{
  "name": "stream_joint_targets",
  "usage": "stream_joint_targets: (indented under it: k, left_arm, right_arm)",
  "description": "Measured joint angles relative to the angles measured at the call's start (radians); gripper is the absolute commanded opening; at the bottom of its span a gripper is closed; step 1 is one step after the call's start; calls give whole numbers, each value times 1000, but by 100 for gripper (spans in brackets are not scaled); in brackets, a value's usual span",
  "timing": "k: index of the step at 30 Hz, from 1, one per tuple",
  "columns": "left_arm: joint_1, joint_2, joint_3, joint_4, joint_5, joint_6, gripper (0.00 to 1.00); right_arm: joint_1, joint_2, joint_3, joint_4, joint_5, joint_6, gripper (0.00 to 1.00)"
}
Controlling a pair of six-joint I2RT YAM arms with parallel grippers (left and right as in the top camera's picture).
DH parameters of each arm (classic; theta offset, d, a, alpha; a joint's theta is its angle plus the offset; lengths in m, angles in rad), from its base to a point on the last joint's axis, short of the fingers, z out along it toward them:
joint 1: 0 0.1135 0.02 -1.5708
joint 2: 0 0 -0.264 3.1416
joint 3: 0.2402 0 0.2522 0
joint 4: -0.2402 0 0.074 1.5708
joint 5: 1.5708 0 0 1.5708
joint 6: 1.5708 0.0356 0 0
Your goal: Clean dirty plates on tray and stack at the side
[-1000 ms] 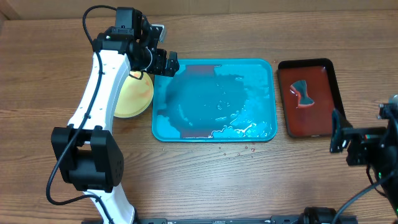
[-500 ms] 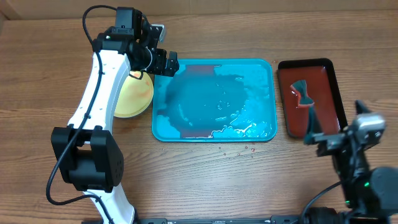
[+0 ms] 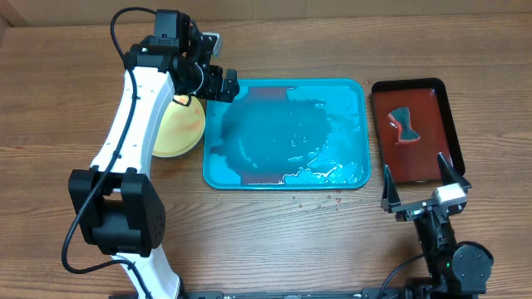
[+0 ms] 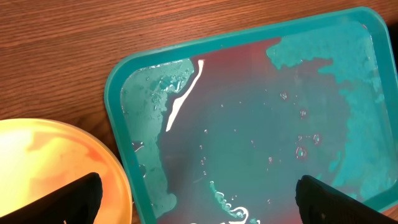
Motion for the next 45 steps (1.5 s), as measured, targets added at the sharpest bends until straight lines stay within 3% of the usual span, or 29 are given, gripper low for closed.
stream_joint_targets:
  k: [6, 12, 24, 45]
  left_arm:
    - [0, 0, 0, 0, 0, 0, 100]
    - [0, 0, 0, 0, 0, 0, 100]
    - [0, 0, 0, -1, 0, 0, 100]
    - [0, 0, 0, 0, 0, 0, 100]
  right_arm:
    - [0, -17, -71, 9, -15, 0, 100]
    - [0, -18, -76, -97, -38, 5, 100]
    - [11, -18, -76, -98, -49, 94, 100]
    - [11, -18, -76, -98, -49, 103, 100]
